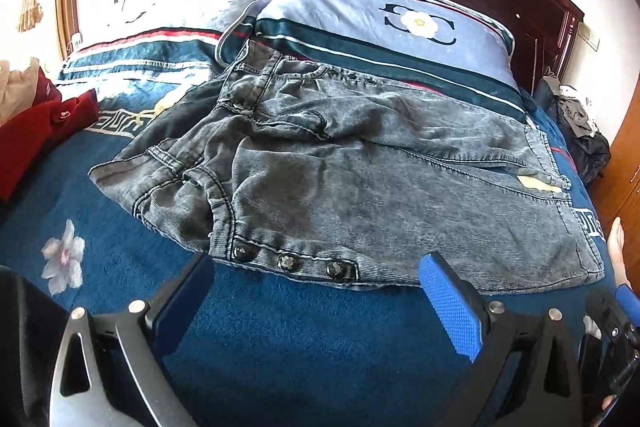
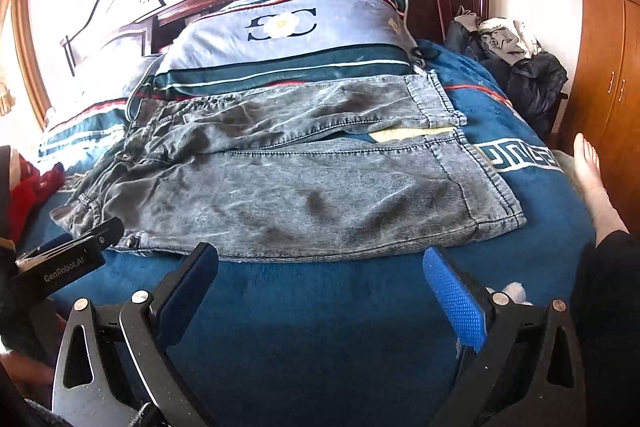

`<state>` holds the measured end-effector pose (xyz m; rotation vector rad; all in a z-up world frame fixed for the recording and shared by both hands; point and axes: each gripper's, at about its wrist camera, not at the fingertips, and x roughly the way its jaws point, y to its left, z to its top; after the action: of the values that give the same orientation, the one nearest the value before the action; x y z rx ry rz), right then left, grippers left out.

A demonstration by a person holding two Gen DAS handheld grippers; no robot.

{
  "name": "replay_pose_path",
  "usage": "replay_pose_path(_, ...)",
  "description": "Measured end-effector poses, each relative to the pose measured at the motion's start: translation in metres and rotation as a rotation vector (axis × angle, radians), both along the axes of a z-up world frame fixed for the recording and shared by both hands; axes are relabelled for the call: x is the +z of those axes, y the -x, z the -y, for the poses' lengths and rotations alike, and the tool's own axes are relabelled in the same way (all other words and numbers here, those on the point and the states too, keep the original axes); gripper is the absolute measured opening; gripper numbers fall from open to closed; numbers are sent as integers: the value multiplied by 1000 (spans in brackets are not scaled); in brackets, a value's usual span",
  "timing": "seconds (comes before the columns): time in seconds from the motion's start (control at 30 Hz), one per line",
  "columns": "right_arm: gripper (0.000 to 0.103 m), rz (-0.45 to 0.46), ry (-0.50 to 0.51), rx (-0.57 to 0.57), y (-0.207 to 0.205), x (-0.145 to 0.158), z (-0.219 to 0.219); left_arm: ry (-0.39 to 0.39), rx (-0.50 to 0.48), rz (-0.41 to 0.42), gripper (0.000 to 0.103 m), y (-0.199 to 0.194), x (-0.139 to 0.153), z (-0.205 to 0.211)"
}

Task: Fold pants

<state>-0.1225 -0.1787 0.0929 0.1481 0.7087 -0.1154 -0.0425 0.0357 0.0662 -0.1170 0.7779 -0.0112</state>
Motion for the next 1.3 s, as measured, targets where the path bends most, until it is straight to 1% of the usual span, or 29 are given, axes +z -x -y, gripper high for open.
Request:
replay_pose_path(0.23,103,14,20,12,2,-1,-2,-13,-16,21,103,4,3,6)
replay_pose_path(0.43,103,21,17,5,2,0,1,-17,-14,42,103,6,5,8)
replay_pose_path(0.47,103,23,16,3,3,0,2,-19,-14,57,103,8,6,8)
replay_pose_path(0.6,103,39,20,-1,5,4,4,-33,-28,186,103,19,21,9)
replay_pose_path(0.67,103,47,23,-1,5,6,4,-34,-44,225,103,22,26,10)
replay_pose_path(0.7,103,49,24,-1,5,6,4,-33,-51,231,103,23,27,10)
replay_pose_path(0.93,103,47,24,2,4,6,3,-31,-59,229,103,20,29,11)
replay_pose_path(1.3,103,39,11,0,2,5,4,-28,-64,208,103,19,24,14)
